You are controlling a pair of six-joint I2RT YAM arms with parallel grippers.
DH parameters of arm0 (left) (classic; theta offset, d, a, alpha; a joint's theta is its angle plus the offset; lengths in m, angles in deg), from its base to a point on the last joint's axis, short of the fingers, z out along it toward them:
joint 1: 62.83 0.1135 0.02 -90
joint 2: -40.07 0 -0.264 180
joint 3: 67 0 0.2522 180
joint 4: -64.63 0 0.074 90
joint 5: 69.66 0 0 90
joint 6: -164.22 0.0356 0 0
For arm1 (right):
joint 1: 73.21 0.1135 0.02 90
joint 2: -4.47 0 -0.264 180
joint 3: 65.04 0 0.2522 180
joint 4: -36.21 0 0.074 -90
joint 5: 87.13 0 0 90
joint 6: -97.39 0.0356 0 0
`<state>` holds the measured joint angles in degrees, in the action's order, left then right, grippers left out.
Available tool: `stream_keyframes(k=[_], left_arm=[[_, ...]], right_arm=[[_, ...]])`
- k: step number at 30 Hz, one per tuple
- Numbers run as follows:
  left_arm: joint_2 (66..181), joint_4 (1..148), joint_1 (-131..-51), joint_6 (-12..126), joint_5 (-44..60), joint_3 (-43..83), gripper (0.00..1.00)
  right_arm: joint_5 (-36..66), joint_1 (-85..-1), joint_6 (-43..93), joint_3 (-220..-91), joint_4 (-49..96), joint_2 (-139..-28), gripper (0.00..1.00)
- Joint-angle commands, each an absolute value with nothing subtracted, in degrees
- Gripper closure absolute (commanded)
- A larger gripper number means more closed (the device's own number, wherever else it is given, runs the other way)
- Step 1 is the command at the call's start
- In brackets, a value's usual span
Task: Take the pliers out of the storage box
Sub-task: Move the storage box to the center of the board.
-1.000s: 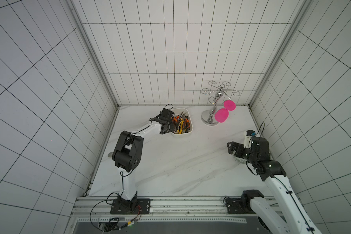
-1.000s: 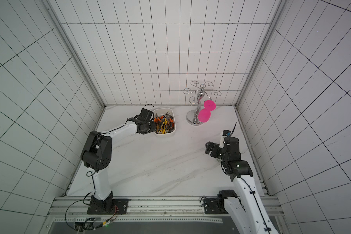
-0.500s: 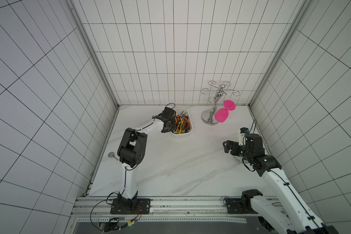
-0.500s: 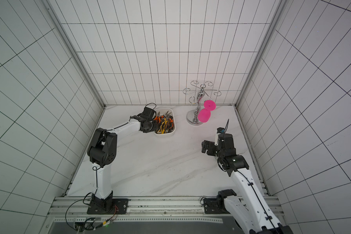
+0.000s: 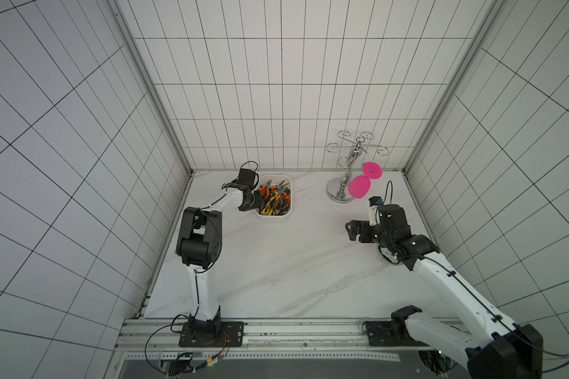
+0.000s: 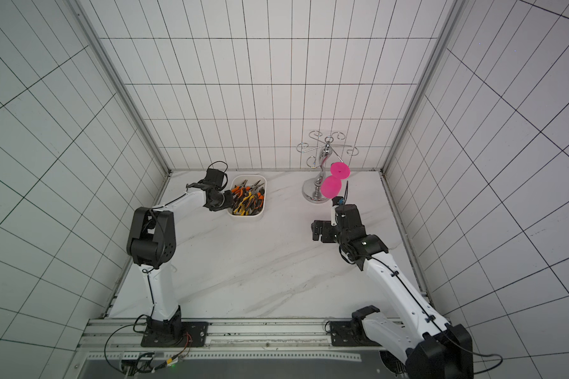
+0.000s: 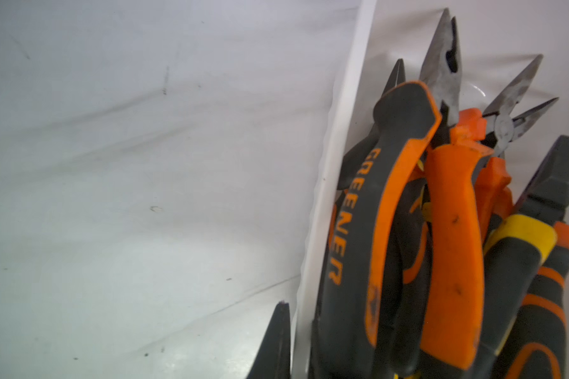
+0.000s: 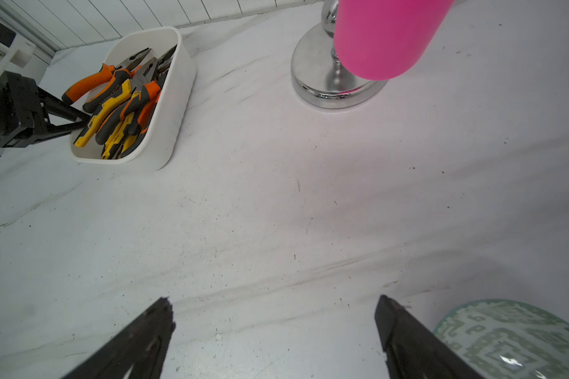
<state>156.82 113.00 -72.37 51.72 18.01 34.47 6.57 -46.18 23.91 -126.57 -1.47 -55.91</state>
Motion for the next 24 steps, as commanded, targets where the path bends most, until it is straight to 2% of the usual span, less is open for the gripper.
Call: stream_keyframes(k=[1, 11, 20, 21, 22, 24], left_arm=[[156.6, 114.3, -68.3, 54.5, 21.3, 35.3, 1.0], [161.2, 117.8, -61.5, 64.0, 20.0, 41.4, 1.0], [162.8, 119.0, -60.2, 65.3, 20.4, 45.1, 1.0], [162.3, 119.0, -60.2, 65.5, 21.1, 44.8, 0.94], [161.7, 119.0, -60.2, 65.6, 21.6, 44.5, 0.84], [160.4, 119.7, -60.3, 65.7, 23.2, 43.8, 0.58]], right_arm=[[4.3, -43.6, 22.6, -131.8, 0.6, -57.6, 0.01], [3.3, -38.9, 22.0, -135.1, 4.2, -64.0, 0.01], [3.2, -38.2, 21.3, -137.2, 4.0, -66.4, 0.01], [3.3, -38.2, 21.2, -137.5, 3.8, -66.6, 0.01], [3.4, -38.2, 21.0, -137.9, 3.4, -66.7, 0.02], [3.6, -38.2, 20.8, -138.5, 2.8, -66.8, 0.02]])
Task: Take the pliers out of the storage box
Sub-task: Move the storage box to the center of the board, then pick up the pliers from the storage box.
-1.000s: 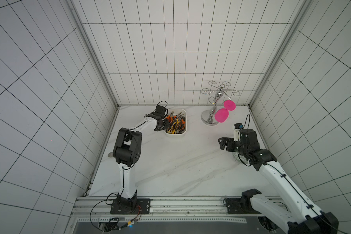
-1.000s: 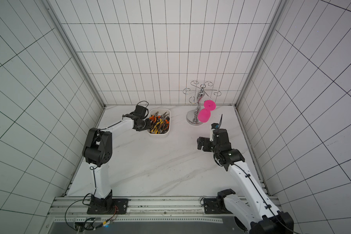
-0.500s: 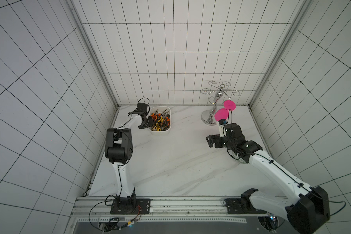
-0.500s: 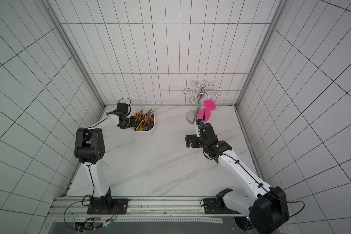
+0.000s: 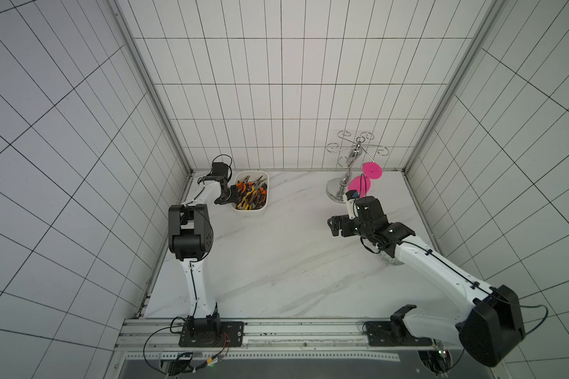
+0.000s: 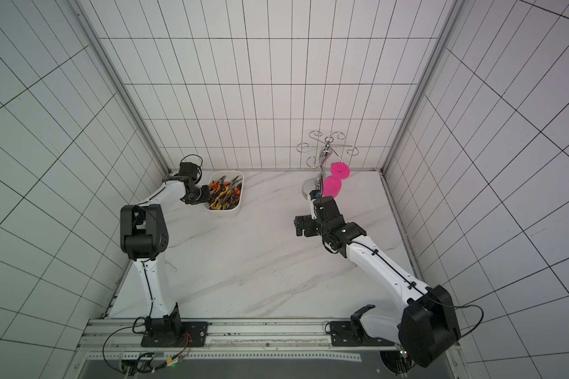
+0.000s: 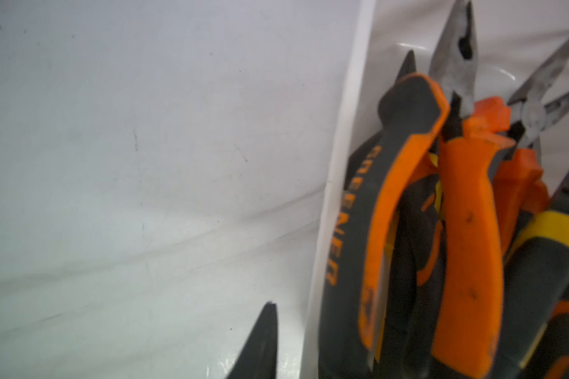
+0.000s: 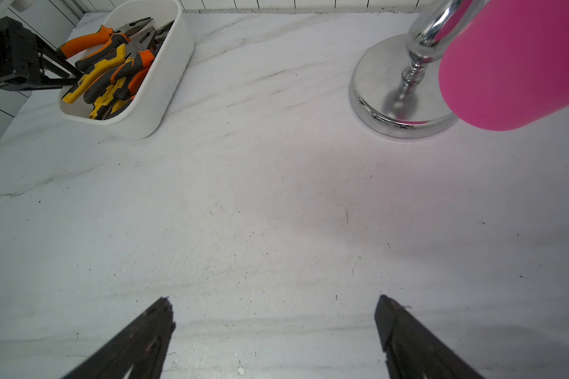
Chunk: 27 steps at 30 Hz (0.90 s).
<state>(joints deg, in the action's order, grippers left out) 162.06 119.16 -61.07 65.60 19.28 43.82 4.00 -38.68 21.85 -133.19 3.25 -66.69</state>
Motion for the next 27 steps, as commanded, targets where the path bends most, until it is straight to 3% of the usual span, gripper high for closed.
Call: stream_keyframes(k=[1, 4, 14, 23, 27], left_arm=[[159.4, 120.0, -60.3, 66.3, 23.4, 42.9, 0.49], [155.5, 120.4, -60.3, 67.4, 24.5, 39.5, 0.31], [147.8, 124.3, -60.4, 68.7, 23.8, 38.9, 0.02], [156.7, 127.8, -61.9, 72.3, 22.8, 52.5, 0.02], [161.8, 127.8, -64.4, 76.0, 25.6, 58.3, 0.14]], right_arm=[[4.0, -38.2, 20.5, -138.7, 2.6, -66.8, 0.02], [4.5, -38.2, 19.9, -139.1, 2.2, -66.9, 0.01], [7.8, -37.7, 19.7, -142.9, 2.3, -70.4, 0.02], [8.1, -36.8, 18.7, -146.0, 2.5, -73.3, 0.01], [8.6, -36.9, 18.2, -147.1, 2.5, -74.8, 0.02]])
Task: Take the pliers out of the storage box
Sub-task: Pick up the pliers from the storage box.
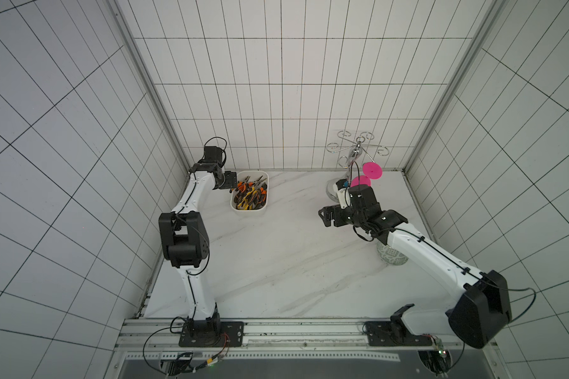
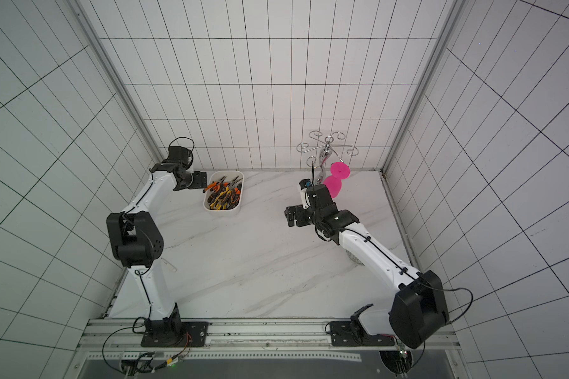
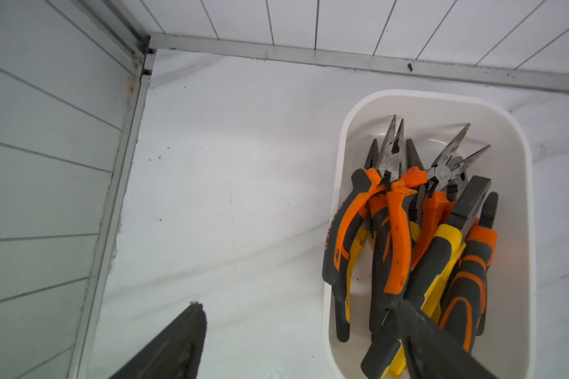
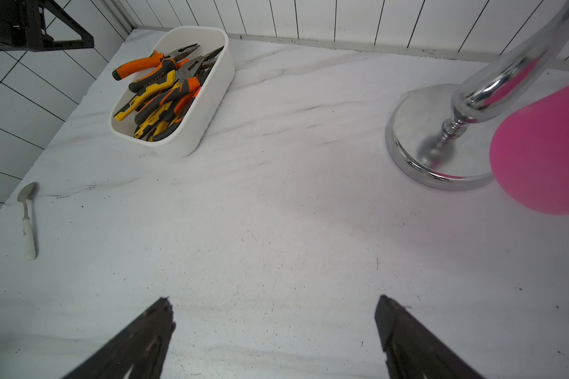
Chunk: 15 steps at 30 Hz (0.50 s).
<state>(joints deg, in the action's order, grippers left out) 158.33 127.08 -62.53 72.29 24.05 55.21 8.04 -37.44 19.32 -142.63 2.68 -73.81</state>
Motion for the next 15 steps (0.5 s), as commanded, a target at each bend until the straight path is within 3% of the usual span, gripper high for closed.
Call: stream_keyframes(k=[1, 8, 15], left_arm=[[163.1, 127.8, -65.3, 77.0, 27.5, 59.7, 0.18], [170.0, 129.2, -66.8, 79.3, 32.3, 66.0, 0.36], [172.0, 128.8, -66.3, 80.1, 33.6, 65.9, 0.37]], right_arm=[[8.7, -36.9, 17.9, -147.3, 2.5, -75.2, 0.02], [8.4, -36.8, 16.8, -148.5, 2.4, -77.5, 0.01], [8.1, -37.1, 15.4, -149.9, 1.9, -79.6, 0.01]])
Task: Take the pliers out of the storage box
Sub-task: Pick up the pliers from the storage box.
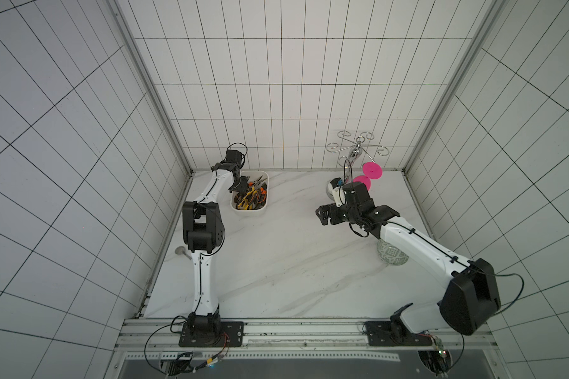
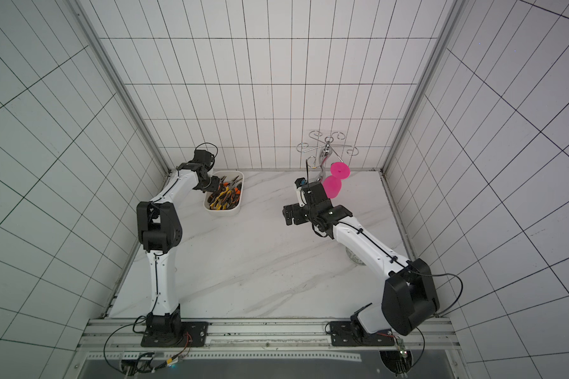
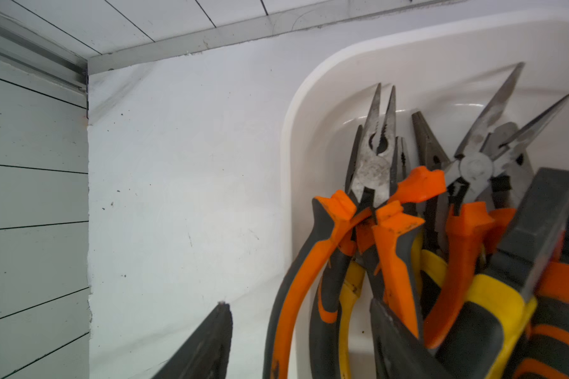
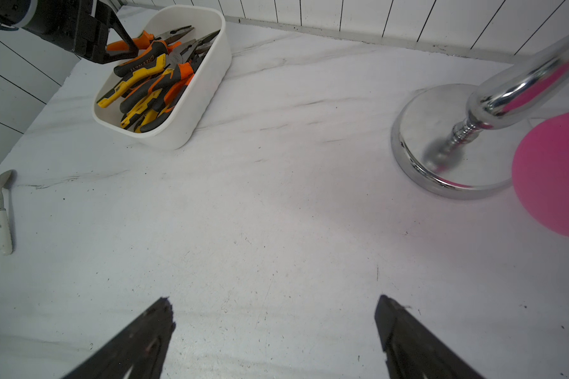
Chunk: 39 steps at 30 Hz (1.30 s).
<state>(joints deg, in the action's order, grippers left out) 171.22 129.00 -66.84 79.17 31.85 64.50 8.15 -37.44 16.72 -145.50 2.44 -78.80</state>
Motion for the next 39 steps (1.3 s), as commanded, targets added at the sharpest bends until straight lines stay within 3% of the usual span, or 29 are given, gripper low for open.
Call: stream_keyframes(k=[1, 3, 8, 11, 20, 24, 26, 33, 35, 36, 39], left_arm=[[172.3, 128.7, -66.2, 80.2, 33.7, 65.9, 0.4], [172.7, 128.5, -65.9, 80.1, 33.0, 66.0, 0.46], [173.7, 128.2, -65.8, 79.5, 31.2, 65.9, 0.49], [174.3, 128.0, -65.8, 79.4, 31.2, 66.1, 0.61], [175.0, 127.5, -65.4, 78.3, 29.8, 66.7, 0.81], [174.6, 127.6, -65.6, 77.5, 28.6, 66.6, 0.98], [174.1, 127.5, -65.5, 77.0, 28.3, 66.6, 1.0], [172.2, 127.6, -65.3, 76.1, 27.6, 66.5, 1.0], [171.6, 127.4, -65.0, 75.5, 27.5, 66.5, 0.67], [171.5, 127.2, -64.9, 75.4, 27.6, 66.4, 0.58], [171.5, 127.0, -64.8, 75.3, 27.7, 66.8, 0.54]], right_arm=[[8.1, -37.0, 15.2, -150.0, 1.9, -79.9, 0.02], [8.5, -37.1, 15.1, -150.2, 1.8, -80.3, 0.02], [8.5, -37.2, 14.7, -150.5, 1.4, -80.3, 0.01], [8.5, -37.3, 14.8, -150.5, 1.1, -80.3, 0.01], [8.5, -37.3, 15.6, -149.8, 0.7, -79.3, 0.01], [8.9, -37.3, 15.7, -149.8, 0.7, -79.4, 0.01], [9.3, -37.3, 15.7, -150.0, 0.7, -79.4, 0.02], [10.1, -37.2, 15.8, -150.2, 0.8, -79.8, 0.01], [10.0, -37.2, 15.9, -150.2, 0.8, -79.9, 0.01], [10.0, -37.2, 15.9, -150.1, 0.8, -79.8, 0.01], [10.2, -37.2, 16.2, -150.0, 1.0, -79.9, 0.01]])
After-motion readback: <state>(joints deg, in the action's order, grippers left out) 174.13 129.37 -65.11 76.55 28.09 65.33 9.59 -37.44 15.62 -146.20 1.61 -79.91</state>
